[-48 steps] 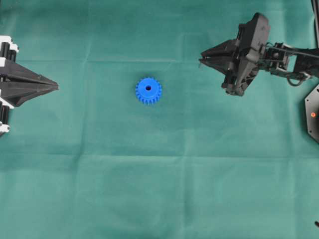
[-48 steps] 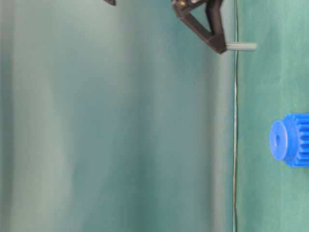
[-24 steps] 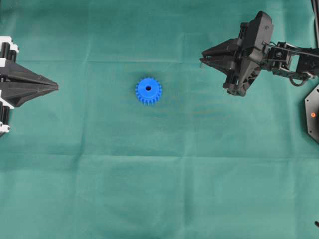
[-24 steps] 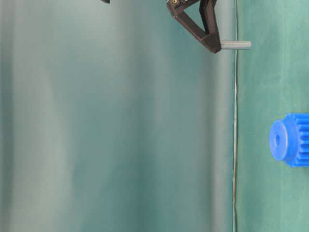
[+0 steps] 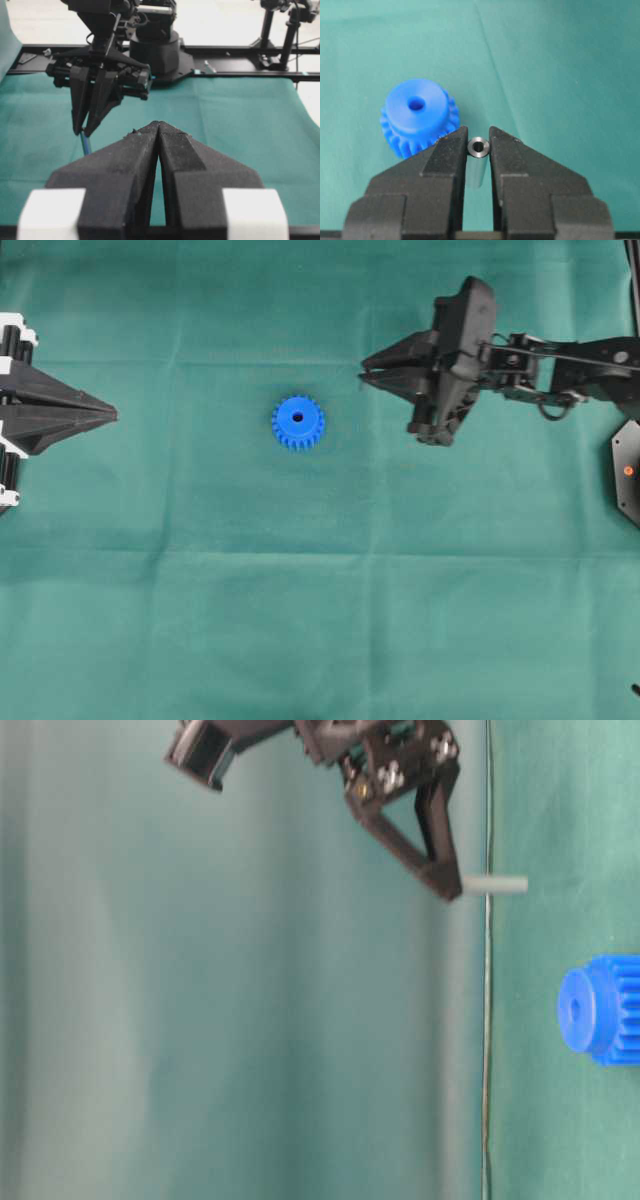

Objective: Insert the shaft placed at a random location into the center hole of the small gear at another random location.
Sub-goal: 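Carry the held shaft left to above the blue gear's center hole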

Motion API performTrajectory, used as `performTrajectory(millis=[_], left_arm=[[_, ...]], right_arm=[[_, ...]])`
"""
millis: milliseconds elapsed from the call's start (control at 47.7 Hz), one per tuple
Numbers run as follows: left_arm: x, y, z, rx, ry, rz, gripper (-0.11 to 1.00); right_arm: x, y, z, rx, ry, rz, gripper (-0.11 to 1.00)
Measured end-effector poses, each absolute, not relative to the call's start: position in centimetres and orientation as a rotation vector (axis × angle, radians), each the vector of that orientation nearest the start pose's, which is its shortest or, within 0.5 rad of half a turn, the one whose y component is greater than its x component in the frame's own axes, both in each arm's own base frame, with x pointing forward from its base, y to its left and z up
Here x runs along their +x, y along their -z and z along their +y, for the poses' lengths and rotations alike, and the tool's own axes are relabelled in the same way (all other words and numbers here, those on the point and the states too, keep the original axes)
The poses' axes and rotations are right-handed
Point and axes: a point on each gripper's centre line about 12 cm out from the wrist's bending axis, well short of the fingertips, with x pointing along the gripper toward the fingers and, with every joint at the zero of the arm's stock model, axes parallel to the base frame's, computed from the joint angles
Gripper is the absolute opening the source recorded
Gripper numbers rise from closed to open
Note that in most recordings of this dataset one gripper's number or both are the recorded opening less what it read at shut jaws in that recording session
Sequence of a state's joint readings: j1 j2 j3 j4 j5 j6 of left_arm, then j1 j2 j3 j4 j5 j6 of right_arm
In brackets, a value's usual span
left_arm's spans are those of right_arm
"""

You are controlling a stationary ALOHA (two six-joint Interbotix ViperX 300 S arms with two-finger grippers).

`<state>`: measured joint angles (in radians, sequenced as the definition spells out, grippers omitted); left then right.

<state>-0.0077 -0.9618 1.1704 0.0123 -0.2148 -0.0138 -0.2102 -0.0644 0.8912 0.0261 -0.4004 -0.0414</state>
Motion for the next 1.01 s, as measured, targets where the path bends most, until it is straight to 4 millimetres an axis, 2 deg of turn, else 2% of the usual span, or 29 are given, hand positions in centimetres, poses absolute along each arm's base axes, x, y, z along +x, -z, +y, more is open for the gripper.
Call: performTrajectory(millis=[231, 629, 1007], left_arm=[[19.9, -28.6, -0.2, -0.002, 0.012, -0.008, 0.0], [20.0, -28.6, -0.2, -0.002, 0.012, -0.005, 0.0], [20.0, -28.5, -0.2, -0.002, 0.01, 0.006, 0.0]], right_arm=[[37.2, -16.5, -6.7, 0.017, 0.179, 0.41, 0.13], [40.4, -16.8, -5.8, 0.01, 0.145, 0.407, 0.13], [41.1, -16.7, -5.5, 0.008, 0.134, 0.412, 0.13]])
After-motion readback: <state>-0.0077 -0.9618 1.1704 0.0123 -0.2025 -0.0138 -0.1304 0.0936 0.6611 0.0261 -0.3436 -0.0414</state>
